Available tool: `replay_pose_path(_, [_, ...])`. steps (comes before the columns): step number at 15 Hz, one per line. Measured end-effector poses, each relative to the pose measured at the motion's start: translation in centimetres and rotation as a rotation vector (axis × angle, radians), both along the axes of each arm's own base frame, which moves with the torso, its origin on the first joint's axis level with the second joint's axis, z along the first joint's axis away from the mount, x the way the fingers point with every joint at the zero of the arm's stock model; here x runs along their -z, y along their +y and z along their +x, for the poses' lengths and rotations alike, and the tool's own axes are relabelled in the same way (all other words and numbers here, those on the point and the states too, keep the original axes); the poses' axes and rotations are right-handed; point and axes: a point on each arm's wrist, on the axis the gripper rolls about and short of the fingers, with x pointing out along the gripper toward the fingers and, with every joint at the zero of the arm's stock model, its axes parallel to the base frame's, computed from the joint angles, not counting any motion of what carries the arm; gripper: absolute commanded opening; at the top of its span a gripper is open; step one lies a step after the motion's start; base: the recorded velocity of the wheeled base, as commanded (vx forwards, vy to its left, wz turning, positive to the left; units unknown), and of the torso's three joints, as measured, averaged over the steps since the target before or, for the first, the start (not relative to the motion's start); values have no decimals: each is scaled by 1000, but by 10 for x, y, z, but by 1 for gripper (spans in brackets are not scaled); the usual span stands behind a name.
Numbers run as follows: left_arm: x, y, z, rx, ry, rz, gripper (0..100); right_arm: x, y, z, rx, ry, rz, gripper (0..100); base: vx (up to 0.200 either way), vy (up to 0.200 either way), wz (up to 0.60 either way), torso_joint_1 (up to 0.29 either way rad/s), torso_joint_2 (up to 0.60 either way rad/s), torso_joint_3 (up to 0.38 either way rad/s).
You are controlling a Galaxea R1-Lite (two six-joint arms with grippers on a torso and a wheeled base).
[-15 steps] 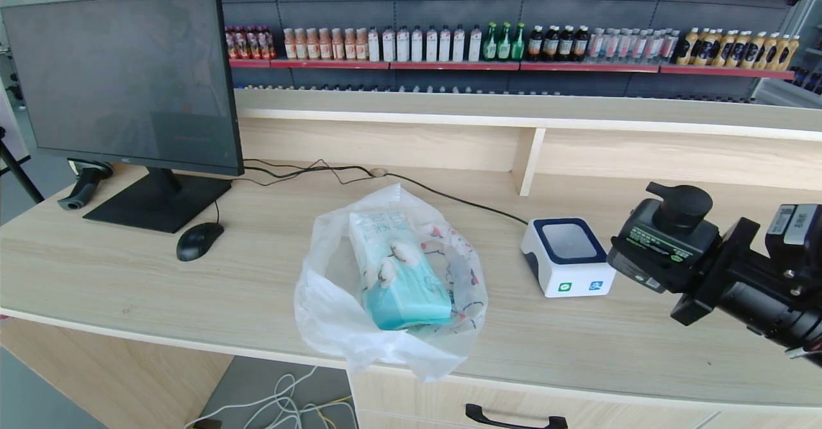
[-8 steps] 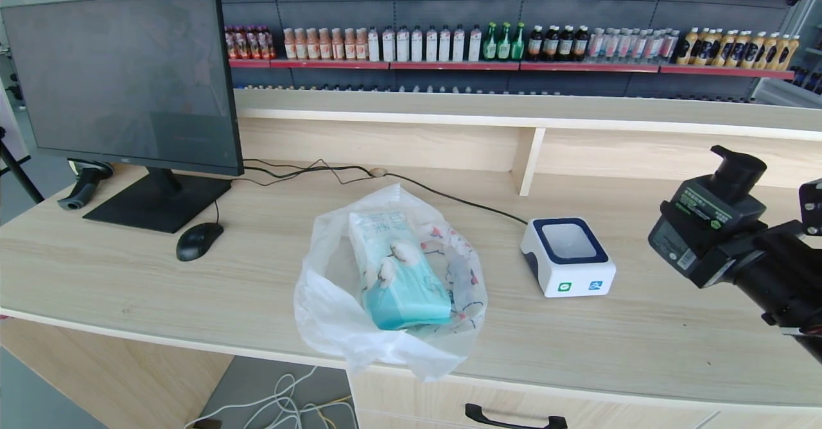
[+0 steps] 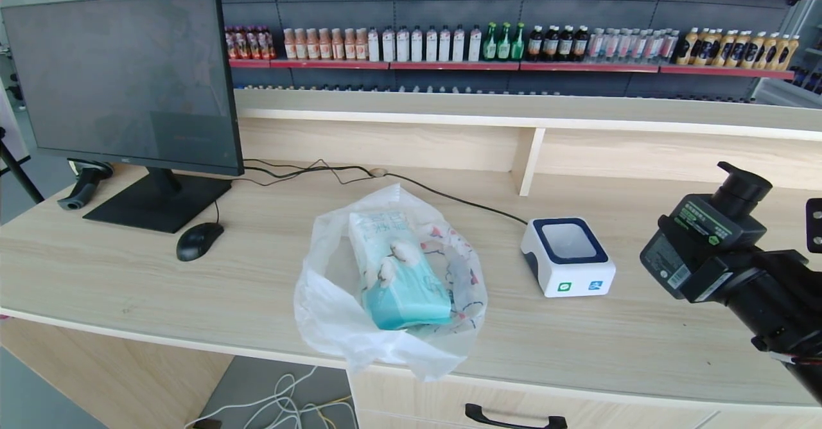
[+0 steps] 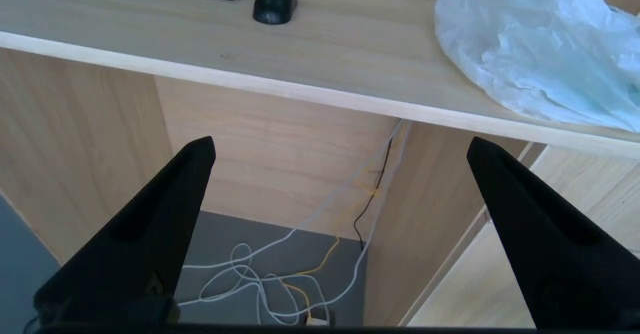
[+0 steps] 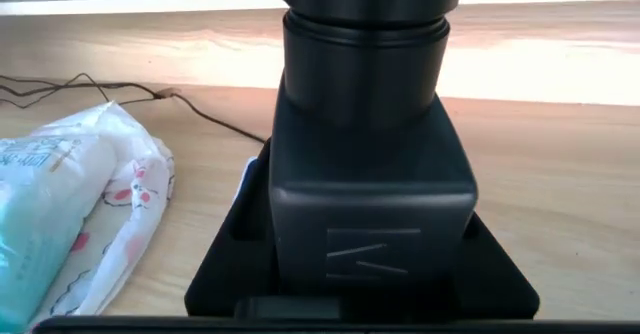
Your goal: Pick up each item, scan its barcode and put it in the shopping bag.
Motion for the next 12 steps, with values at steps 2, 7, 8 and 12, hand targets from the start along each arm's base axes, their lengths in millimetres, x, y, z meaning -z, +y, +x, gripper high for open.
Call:
replay_pose_path(2, [0,0,0,-1,0,0,100,1,0,-1,-5,1,1,0,0,200,0,-10,0,7])
replay_pose_path(7, [0,0,0,-1,0,0,100,0,1,0,-8,-1,2,0,0,200,0,3,7,2])
replay_pose_path(8, [0,0,0,-1,0,0,100,1,1,0,-10,5,0,0,0,0,0,0,0,0])
replay_pose_path(12, [0,0,0,-1,-1,0,100,1,2,0,-15,4,4,0,0,0,0,0,0,0])
